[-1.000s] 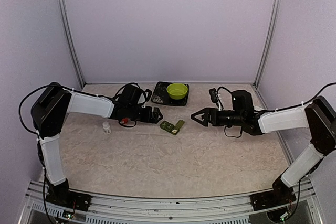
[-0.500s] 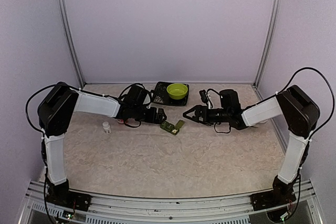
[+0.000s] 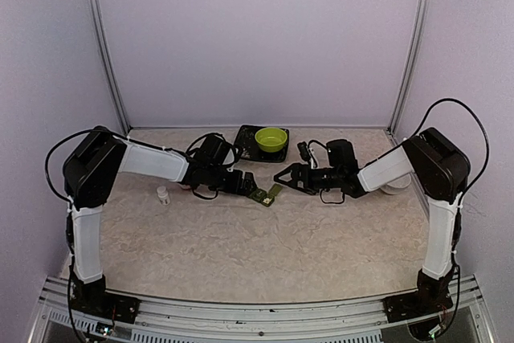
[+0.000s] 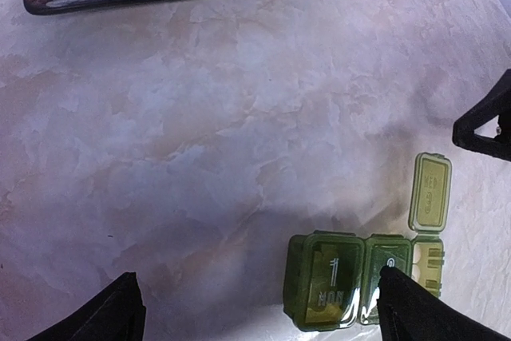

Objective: Sort the pills into containers
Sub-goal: Hold the pill container at the center of the board.

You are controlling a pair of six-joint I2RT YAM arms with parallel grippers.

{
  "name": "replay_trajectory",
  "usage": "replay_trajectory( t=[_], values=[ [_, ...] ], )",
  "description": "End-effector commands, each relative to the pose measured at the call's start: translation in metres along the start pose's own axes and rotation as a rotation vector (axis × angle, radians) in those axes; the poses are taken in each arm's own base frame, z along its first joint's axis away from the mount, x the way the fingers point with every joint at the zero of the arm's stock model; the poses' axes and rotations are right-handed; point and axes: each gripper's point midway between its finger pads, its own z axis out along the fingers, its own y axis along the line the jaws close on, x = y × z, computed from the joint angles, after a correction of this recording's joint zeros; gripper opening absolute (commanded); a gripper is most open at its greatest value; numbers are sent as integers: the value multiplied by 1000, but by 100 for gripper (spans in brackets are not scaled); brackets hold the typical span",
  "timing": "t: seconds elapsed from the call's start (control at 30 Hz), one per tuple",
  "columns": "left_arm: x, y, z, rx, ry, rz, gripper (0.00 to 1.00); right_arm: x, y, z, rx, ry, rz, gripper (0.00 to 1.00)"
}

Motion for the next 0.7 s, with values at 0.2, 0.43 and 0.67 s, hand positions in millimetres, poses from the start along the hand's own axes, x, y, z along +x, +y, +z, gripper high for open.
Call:
replay_trajectory(
  t=[0.2,0.43,0.67],
  values=[
    [14,1,11,-24,37,14,98,-1,-13,16,-35,16,20,100],
    [18,1,12,-25,46,8,95,-2,-9,21,-69,32,16,100],
    [19,-1,12,-14,46,0,92,2,7,24,-125,57,-5,100]
  ],
)
